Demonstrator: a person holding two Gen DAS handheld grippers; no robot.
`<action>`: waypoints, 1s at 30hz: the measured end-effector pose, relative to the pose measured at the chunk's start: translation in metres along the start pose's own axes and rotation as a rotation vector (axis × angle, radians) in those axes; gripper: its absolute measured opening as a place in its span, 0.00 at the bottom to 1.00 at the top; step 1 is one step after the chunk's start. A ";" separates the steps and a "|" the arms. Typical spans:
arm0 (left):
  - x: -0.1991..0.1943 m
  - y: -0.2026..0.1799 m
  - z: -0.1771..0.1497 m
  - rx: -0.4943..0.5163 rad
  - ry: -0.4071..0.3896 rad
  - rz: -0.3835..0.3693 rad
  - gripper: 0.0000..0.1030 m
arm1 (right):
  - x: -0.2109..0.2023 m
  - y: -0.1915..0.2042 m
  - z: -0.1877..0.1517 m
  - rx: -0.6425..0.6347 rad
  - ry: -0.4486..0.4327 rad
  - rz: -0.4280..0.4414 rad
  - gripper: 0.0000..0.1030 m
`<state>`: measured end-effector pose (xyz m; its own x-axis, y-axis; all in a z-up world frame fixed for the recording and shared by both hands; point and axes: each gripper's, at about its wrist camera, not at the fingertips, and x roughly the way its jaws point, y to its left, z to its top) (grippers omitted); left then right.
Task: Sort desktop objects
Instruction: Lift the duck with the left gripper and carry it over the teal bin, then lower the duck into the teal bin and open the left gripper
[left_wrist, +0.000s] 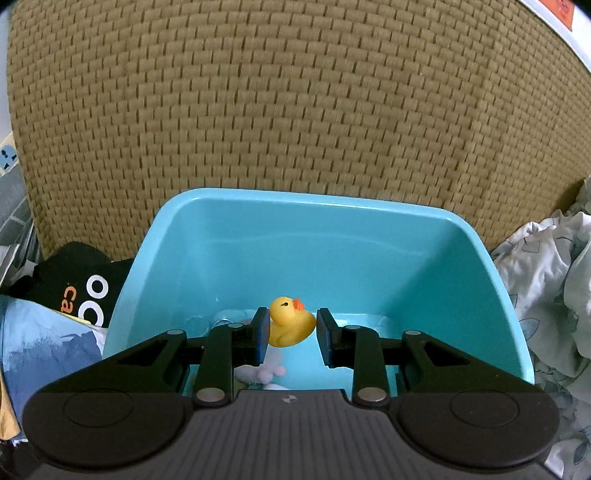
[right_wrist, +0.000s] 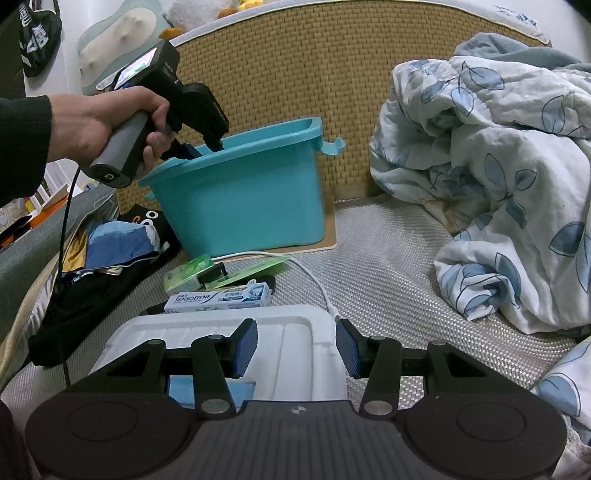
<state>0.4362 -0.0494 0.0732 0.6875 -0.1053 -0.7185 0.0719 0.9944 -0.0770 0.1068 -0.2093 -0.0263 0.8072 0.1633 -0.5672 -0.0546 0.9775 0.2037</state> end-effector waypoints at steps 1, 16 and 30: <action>0.000 -0.001 0.000 0.006 0.001 0.001 0.30 | 0.000 0.000 0.000 0.000 0.001 -0.001 0.50; 0.010 -0.002 -0.002 0.025 0.030 0.011 0.30 | 0.002 0.000 -0.001 0.005 0.011 -0.001 0.50; 0.011 -0.005 -0.005 0.035 0.039 0.008 0.30 | 0.002 0.001 -0.001 0.006 0.011 -0.002 0.50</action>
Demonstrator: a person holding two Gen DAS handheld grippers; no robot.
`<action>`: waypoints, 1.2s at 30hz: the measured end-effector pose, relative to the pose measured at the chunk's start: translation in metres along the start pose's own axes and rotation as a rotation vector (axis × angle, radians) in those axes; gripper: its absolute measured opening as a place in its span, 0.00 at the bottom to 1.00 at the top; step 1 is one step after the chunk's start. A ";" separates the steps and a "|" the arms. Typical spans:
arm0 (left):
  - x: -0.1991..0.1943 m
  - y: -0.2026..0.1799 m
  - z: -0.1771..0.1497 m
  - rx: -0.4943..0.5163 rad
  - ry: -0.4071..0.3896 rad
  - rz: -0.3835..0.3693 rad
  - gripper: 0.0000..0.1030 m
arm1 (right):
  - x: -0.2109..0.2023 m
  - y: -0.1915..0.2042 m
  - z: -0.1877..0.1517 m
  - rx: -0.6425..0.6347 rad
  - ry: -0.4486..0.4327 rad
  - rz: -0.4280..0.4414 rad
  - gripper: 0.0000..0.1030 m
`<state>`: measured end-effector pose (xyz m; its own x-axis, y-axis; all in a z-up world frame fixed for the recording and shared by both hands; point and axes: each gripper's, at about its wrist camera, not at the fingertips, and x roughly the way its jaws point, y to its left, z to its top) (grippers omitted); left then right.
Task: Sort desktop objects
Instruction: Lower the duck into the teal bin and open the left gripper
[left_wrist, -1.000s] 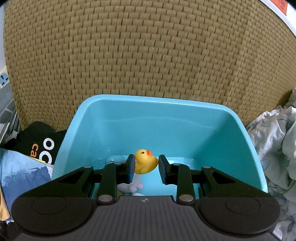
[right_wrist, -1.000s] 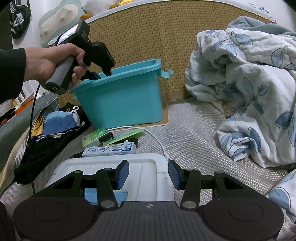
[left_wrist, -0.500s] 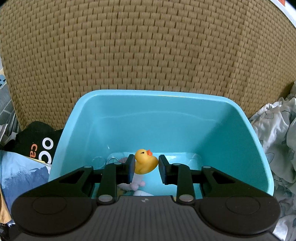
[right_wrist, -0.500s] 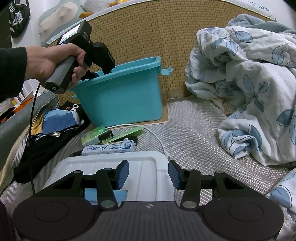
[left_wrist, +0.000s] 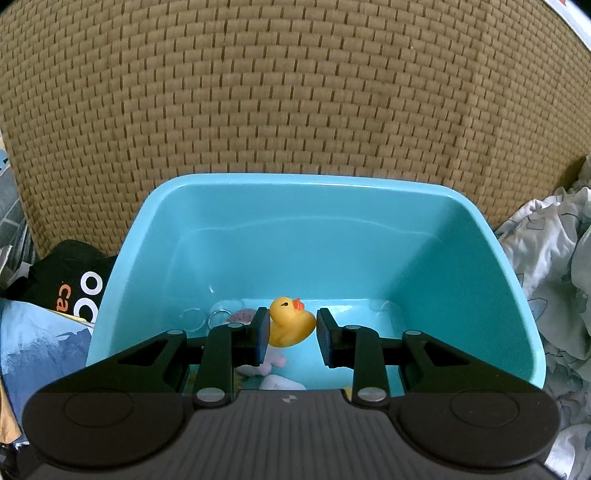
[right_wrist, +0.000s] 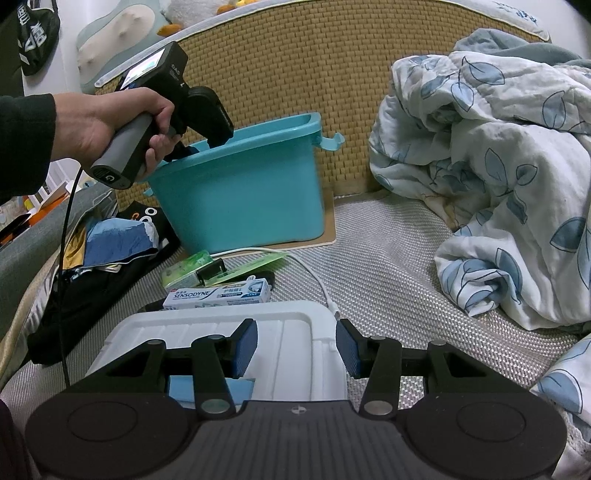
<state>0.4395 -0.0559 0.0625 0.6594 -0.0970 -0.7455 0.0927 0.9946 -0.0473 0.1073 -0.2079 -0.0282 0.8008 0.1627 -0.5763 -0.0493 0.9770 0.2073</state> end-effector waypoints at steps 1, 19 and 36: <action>0.000 0.000 0.000 0.001 0.001 0.000 0.30 | 0.000 0.000 0.000 0.000 0.000 0.000 0.50; -0.004 0.004 -0.003 -0.006 0.003 0.011 0.32 | -0.001 0.000 -0.001 -0.001 -0.004 0.002 0.50; -0.057 0.003 -0.009 0.020 -0.102 -0.038 0.32 | 0.000 0.001 -0.002 -0.023 0.000 0.003 0.50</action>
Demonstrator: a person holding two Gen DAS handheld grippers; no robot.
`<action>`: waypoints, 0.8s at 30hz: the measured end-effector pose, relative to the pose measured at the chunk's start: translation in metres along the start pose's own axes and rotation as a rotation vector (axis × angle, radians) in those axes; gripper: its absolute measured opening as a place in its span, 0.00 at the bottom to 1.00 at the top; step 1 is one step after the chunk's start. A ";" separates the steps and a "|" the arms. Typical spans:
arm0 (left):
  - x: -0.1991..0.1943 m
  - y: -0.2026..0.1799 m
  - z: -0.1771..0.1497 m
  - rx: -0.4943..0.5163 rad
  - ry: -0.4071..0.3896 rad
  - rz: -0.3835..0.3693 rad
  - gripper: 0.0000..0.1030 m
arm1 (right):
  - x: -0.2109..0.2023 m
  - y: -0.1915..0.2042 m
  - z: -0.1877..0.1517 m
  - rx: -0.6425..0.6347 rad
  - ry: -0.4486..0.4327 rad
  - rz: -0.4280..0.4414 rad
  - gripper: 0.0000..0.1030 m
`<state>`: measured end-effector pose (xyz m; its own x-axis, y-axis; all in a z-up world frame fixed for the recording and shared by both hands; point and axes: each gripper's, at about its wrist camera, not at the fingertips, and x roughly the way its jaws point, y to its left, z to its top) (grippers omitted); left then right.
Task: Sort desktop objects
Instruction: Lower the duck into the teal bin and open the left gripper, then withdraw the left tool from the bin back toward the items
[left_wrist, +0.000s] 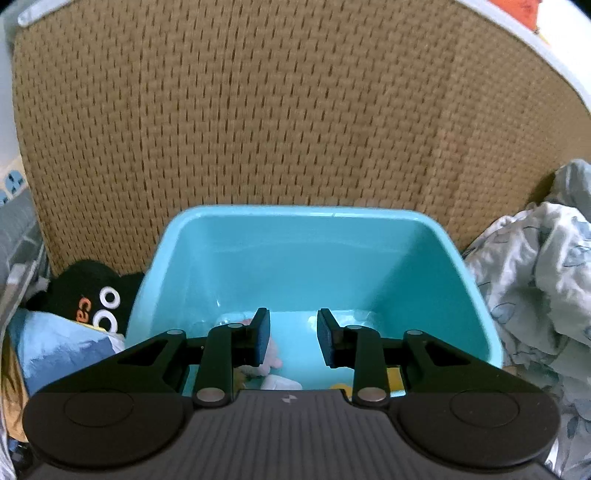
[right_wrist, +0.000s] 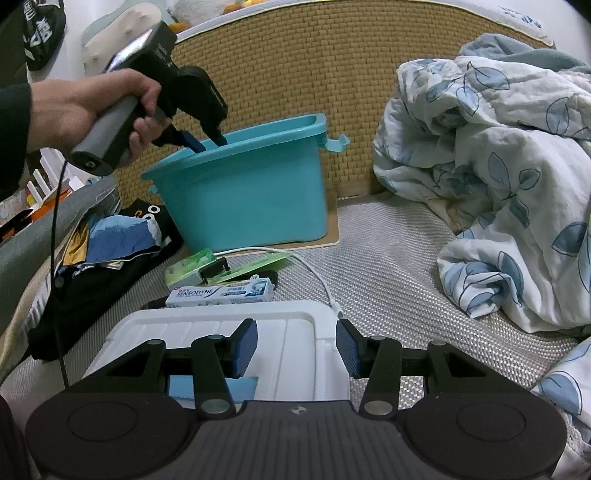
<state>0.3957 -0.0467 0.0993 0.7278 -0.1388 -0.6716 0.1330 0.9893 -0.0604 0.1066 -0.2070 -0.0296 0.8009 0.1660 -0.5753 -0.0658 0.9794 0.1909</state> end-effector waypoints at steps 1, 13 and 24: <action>-0.005 0.000 -0.001 -0.001 -0.010 -0.007 0.32 | 0.000 0.000 0.000 0.000 0.001 0.000 0.50; -0.072 0.010 -0.035 -0.024 -0.141 -0.070 0.32 | 0.001 0.008 -0.007 -0.023 0.004 0.014 0.50; -0.120 0.027 -0.105 -0.001 -0.257 -0.029 0.35 | 0.002 0.014 -0.015 -0.053 -0.003 0.025 0.50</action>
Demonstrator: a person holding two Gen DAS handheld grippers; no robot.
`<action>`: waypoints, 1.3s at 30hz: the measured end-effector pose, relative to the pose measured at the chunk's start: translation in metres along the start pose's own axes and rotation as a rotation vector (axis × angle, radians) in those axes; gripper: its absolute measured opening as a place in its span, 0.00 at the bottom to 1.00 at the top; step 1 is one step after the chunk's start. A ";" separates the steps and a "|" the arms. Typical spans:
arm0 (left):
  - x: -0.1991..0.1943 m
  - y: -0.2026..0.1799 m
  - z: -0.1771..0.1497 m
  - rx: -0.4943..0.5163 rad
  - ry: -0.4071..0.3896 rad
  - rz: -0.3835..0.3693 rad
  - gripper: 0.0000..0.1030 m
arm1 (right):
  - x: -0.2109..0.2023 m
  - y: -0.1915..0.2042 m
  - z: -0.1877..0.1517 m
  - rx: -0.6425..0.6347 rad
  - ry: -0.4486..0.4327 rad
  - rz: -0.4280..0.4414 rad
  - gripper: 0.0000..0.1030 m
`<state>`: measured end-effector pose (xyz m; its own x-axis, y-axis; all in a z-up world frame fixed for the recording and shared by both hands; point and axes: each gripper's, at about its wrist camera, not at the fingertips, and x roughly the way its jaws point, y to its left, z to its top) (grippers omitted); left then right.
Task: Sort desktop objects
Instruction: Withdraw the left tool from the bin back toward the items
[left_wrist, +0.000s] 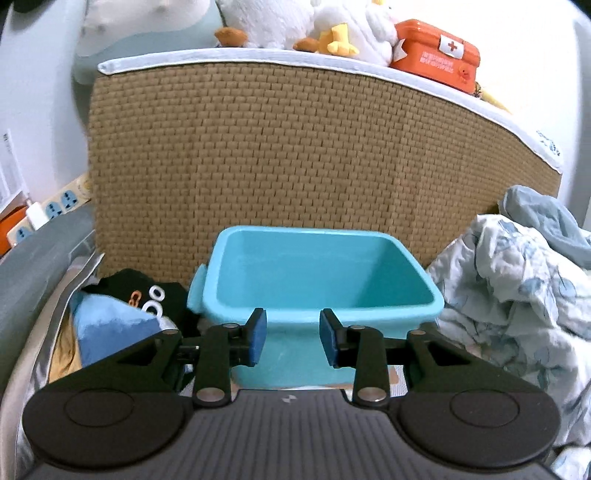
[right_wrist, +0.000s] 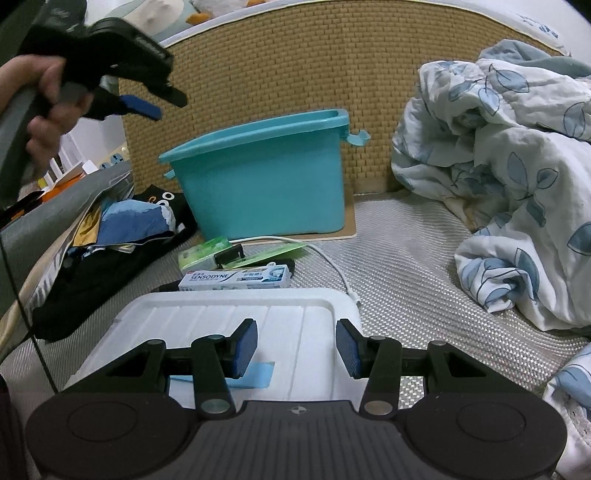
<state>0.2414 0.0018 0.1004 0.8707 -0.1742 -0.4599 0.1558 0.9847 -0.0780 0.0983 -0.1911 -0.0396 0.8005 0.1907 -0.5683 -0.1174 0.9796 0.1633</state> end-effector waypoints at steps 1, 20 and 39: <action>-0.004 0.001 -0.006 0.004 -0.005 0.003 0.35 | 0.000 0.000 -0.001 -0.001 -0.002 0.001 0.50; -0.029 0.014 -0.108 0.009 0.020 0.024 0.41 | -0.006 -0.002 -0.010 0.038 0.012 0.019 0.50; -0.022 0.029 -0.128 -0.035 0.068 -0.007 0.44 | -0.005 0.008 0.018 -0.032 -0.004 0.003 0.50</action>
<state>0.1673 0.0343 -0.0047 0.8357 -0.1813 -0.5184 0.1439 0.9832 -0.1120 0.1034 -0.1855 -0.0209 0.8022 0.1933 -0.5649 -0.1384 0.9806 0.1391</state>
